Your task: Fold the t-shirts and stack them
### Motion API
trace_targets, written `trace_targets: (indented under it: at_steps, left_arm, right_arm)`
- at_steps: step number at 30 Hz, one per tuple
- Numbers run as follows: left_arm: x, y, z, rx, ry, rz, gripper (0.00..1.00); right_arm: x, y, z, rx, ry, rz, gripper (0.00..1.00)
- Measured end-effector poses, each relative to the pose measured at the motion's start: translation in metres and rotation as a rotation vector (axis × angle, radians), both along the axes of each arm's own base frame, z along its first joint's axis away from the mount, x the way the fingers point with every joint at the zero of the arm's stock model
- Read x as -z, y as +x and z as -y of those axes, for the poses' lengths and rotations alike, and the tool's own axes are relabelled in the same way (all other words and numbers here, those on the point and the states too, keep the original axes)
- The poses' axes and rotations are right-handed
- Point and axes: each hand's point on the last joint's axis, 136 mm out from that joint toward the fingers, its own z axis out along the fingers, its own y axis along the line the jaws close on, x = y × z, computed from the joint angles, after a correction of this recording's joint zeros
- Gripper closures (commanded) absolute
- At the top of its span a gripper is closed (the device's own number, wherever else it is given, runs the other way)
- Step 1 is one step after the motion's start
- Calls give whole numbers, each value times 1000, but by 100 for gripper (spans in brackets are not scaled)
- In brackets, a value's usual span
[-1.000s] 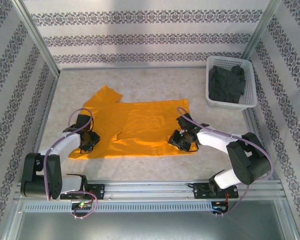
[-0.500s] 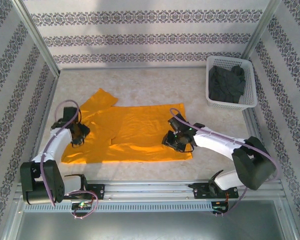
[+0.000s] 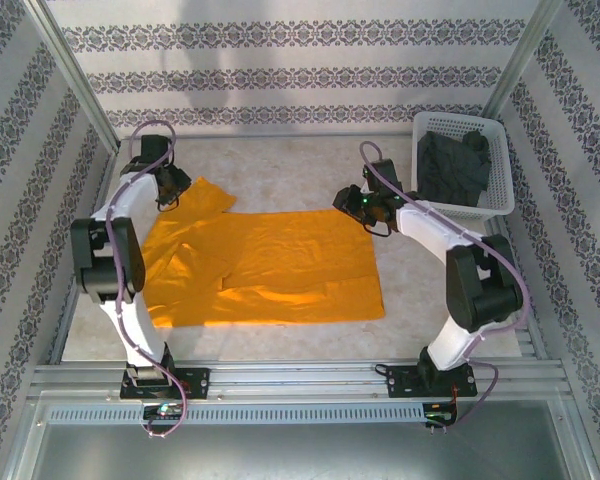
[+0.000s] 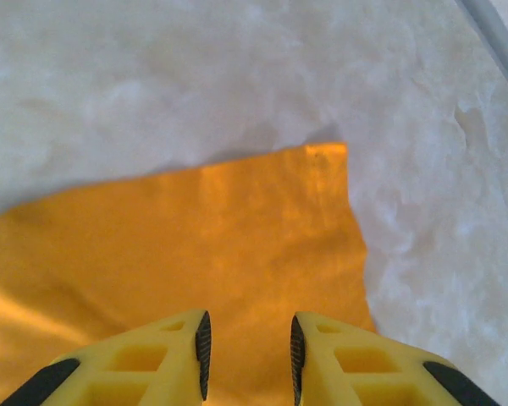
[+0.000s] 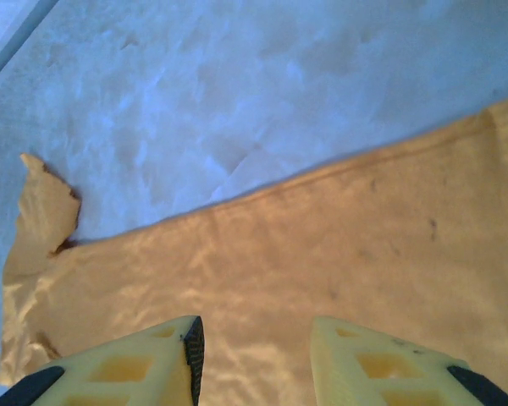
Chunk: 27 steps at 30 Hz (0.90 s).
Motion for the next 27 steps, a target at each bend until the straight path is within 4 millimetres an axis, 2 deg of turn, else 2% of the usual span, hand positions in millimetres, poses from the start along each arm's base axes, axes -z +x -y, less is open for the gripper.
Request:
trace_targets:
  at_steps: [3,8,15,20,27]
  left_arm:
    - [18,24,-2,23,28,-11,65]
    - [44,56,0,74,84,-24,61]
    - [52,97,-3,114,173,5,57]
    - [58,106,0,125,223,-14,56]
    - [76,115,10,147,238,-81,56]
  right_arm:
    - [8,13,-2,-6,-5,-10,59]
    - [14,21,-5,-23,-6,-17,59]
    - [14,21,-5,-24,-2,-17,59]
    - [13,23,-1,-15,1,-18,58]
    - [14,25,5,-3,1,-21,58]
